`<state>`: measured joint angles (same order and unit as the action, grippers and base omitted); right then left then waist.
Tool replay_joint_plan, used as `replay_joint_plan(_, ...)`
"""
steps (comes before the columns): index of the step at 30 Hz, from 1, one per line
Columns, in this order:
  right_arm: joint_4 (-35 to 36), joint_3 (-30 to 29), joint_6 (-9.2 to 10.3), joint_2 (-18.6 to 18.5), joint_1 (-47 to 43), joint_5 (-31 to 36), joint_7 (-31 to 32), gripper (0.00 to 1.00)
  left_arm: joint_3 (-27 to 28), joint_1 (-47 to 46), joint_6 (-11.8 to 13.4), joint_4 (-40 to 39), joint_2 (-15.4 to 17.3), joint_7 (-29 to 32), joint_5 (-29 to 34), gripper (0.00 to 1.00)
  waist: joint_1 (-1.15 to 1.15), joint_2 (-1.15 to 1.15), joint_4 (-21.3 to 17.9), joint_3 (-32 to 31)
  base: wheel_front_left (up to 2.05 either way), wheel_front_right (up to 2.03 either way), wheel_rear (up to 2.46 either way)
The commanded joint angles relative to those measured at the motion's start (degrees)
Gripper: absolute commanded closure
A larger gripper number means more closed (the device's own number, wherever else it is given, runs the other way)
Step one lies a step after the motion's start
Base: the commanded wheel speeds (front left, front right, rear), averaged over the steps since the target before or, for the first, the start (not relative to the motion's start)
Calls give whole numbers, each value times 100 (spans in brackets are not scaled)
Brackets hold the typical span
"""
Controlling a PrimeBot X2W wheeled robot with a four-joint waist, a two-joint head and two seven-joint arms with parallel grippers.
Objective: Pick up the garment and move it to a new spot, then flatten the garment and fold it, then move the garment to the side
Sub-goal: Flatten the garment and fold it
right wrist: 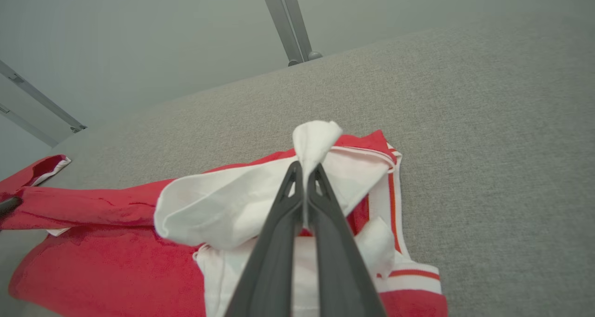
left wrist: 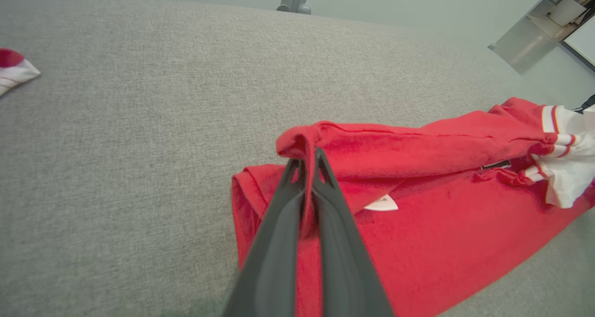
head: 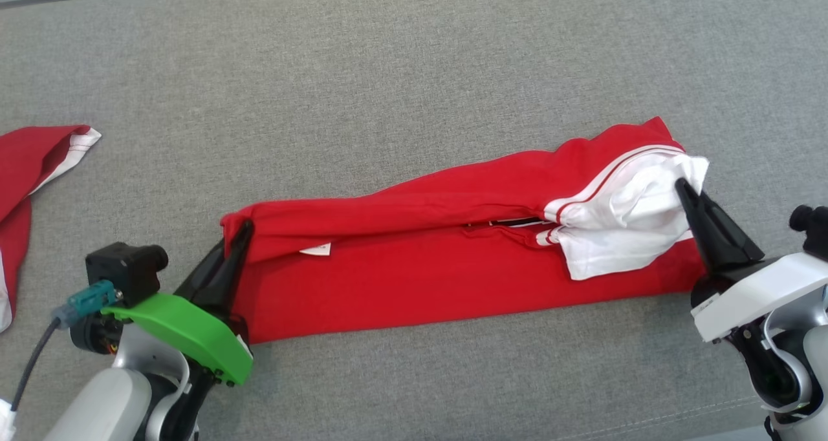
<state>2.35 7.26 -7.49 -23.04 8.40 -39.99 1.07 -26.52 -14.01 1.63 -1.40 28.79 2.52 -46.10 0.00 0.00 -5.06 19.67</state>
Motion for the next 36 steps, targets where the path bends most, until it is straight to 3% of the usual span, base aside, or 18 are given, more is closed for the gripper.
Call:
replay_joint_plan(1,-26,11,-1,17,-82,90,21,100,-28,119,24,37,-17,-27,3,100,0,0,-5,3,0,0,0)
replay_joint_plan(7,-124,129,-1,68,-222,143,105,100,-98,353,48,196,-97,-199,30,98,0,0,-19,-29,0,0,0)
replay_joint_plan(8,-152,167,-1,52,-248,159,130,100,-109,394,58,244,-118,-233,46,66,0,0,-16,-41,0,0,0)
replay_joint_plan(9,-187,173,-1,38,-256,206,146,70,-130,422,80,291,-124,-281,92,31,0,0,-15,-54,0,0,0)
replay_joint_plan(10,-217,203,-1,12,-270,260,161,22,-171,463,99,358,-133,-301,133,0,0,0,-13,-69,0,0,0)
replay_joint_plan(11,-250,242,-1,5,-307,282,186,0,-204,510,102,422,-150,-336,178,0,0,0,-12,-85,0,0,0)
replay_joint_plan(18,-206,125,-1,-70,-492,335,83,0,-13,777,287,607,-304,-981,195,0,0,0,-35,-273,0,0,0)
replay_joint_plan(24,21,-434,-1,-67,-838,343,50,0,460,1086,679,455,-390,-1734,783,0,0,0,-25,-588,0,0,0)
replay_joint_plan(27,91,-815,-1,57,-978,362,116,0,941,1229,823,101,-676,-1780,1248,0,0,0,20,-729,0,0,0)
replay_joint_plan(31,-28,-1292,-1,314,-925,534,348,0,1480,1607,749,-309,-1137,-1768,2129,0,0,0,109,-841,0,0,0)
replay_joint_plan(36,-348,-1505,-1,625,-518,820,755,0,1898,1928,455,-431,-1668,-1769,2764,0,0,0,213,-917,0,0,0)
